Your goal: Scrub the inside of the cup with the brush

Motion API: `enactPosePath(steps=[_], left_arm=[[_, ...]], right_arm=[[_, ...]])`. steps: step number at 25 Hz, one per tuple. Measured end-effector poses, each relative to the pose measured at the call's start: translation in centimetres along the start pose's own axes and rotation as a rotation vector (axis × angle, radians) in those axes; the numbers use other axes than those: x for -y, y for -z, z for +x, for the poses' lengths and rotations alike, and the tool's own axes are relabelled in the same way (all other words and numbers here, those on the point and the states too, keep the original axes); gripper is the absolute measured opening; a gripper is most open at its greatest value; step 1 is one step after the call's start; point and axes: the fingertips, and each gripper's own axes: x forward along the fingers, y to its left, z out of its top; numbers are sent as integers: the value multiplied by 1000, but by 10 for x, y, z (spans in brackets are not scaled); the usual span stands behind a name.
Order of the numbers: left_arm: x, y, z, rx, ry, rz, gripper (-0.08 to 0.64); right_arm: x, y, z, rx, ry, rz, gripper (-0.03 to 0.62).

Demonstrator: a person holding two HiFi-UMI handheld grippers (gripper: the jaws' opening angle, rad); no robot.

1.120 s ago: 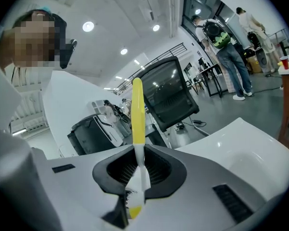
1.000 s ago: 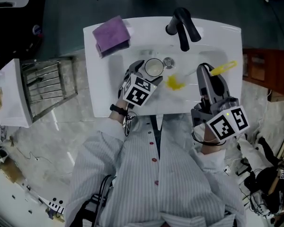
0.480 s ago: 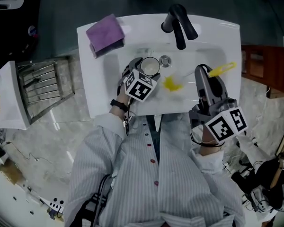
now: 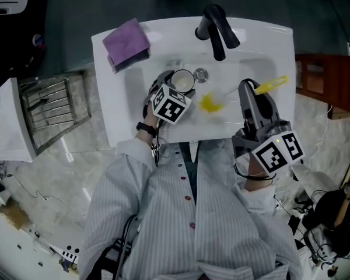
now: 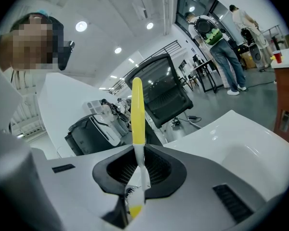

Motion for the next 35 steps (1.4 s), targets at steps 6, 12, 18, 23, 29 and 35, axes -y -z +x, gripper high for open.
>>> enactPosePath(steps=[6, 12, 18, 23, 29, 35], left_arm=[[0, -1, -7, 15, -6, 3, 402], [4, -15, -33, 61, -3, 20, 402], [15, -43, -74, 134, 6, 22, 402], [23, -64, -113, 194, -8, 11, 402], [25, -83, -152, 245, -46, 20, 402], [36, -97, -186, 275, -61, 49, 402]], right_arm=[[-3, -5, -1, 5, -8, -4, 60], [-13, -20, -4, 28, -27, -15, 60], [-29, -40, -9, 60, -55, -38, 61], [-46, -61, -16, 98, -92, -59, 60], [-61, -83, -27, 148, -133, -77, 60], [-74, -98, -43, 202, -153, -78, 60]])
